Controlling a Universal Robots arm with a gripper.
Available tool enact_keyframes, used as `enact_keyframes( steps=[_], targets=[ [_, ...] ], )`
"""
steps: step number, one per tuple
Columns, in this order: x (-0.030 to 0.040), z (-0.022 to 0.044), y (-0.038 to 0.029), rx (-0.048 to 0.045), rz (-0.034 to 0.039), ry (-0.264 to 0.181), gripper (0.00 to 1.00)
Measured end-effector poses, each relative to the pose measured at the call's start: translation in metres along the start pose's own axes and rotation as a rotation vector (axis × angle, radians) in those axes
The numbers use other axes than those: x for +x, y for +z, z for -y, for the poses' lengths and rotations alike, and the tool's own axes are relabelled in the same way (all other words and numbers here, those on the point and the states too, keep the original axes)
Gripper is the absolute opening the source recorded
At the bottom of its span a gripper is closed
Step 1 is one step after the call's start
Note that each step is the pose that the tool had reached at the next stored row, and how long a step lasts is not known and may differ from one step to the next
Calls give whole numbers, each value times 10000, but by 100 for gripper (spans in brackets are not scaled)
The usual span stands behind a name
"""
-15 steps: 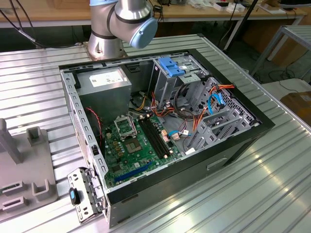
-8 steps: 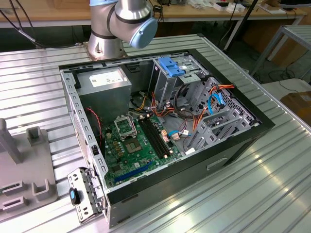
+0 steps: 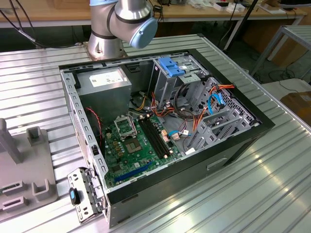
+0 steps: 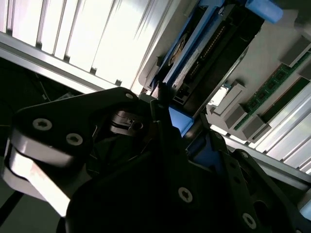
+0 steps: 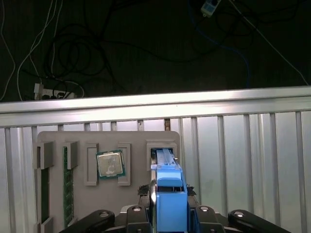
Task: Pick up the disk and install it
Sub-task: 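Pick up the disk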
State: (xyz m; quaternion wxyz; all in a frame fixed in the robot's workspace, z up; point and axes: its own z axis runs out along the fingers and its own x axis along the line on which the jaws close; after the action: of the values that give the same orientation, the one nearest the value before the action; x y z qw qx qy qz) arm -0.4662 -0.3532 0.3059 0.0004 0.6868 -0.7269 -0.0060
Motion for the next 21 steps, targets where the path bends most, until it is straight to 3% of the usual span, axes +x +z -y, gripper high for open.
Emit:
enact_keyframes(
  steps=[4, 8, 13, 17, 21],
  targets=[
    [0, 0, -10, -1, 0, 0, 37],
    [-1, -1, -133, 0, 0, 0, 37],
    [-3, -3, -343, 1, 1, 0, 37],
    [-5, -6, -602, 3, 1, 0, 37],
    [-6, -7, -788, 7, 1, -1, 37]
  ],
)
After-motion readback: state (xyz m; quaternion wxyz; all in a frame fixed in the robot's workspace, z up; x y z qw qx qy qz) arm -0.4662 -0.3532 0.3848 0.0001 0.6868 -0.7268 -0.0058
